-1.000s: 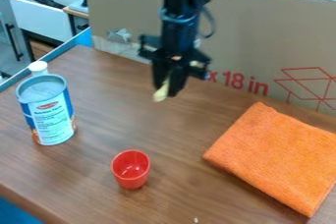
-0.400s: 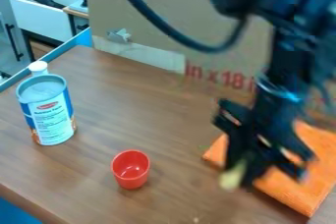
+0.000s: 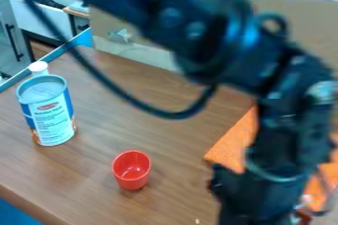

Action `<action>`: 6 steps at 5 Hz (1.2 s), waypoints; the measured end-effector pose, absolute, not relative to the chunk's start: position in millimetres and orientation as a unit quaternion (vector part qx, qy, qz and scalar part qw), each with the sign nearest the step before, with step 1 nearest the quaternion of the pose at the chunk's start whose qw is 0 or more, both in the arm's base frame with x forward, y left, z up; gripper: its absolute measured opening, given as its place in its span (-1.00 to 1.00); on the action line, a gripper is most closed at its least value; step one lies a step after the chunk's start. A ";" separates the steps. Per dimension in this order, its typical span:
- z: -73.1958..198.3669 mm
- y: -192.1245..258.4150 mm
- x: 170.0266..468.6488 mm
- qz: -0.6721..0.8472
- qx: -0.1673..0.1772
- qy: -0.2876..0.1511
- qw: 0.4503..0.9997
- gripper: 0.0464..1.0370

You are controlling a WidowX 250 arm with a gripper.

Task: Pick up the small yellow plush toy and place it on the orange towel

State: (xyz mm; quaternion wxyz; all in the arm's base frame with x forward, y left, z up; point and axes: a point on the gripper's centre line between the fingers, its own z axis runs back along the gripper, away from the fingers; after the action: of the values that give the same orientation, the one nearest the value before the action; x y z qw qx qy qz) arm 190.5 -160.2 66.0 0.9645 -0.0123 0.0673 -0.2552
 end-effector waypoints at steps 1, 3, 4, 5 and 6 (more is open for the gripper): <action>49.6 -178.5 183.6 -0.233 0.028 0.129 0.964 -0.56; 17.5 -191.1 179.3 -0.250 0.048 0.173 0.952 -0.56; 19.0 -195.1 187.9 -0.239 0.038 0.172 0.955 -0.48; 37.0 -185.5 201.7 -0.214 0.021 0.123 0.969 0.11; 83.7 -180.8 210.9 -0.185 0.002 0.041 0.982 0.72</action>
State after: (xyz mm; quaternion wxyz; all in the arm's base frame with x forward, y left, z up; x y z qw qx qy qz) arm 210.9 -180.8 83.7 0.9818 0.0022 0.0406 -0.1854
